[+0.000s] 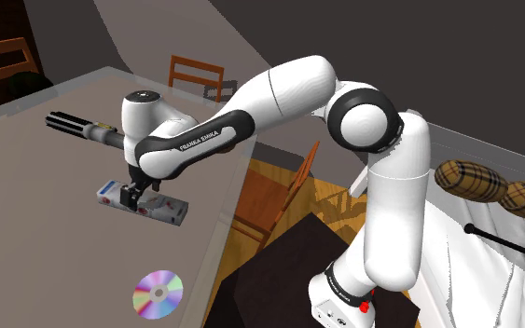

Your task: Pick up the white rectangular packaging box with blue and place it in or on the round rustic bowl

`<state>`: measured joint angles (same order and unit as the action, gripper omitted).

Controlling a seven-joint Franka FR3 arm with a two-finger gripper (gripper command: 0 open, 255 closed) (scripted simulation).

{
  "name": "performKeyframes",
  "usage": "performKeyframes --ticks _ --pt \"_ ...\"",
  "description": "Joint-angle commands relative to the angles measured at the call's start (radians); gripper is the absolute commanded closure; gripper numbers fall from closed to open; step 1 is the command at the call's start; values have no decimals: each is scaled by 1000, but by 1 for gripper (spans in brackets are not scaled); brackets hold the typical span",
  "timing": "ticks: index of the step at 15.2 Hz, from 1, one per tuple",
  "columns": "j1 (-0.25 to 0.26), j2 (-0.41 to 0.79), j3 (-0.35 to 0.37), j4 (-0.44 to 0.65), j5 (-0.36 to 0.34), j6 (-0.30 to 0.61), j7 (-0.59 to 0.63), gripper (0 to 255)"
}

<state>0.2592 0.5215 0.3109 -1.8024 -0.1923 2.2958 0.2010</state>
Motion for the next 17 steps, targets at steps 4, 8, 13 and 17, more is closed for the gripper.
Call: performKeyframes --ticks 4,8,13,17 --pt "0 0 0 0 0 0 0 255" --pt "0 0 0 0 0 0 0 255" --pt "0 0 0 0 0 1 0 255" --pt "-5 -32 8 8 13 -39 -7 255"
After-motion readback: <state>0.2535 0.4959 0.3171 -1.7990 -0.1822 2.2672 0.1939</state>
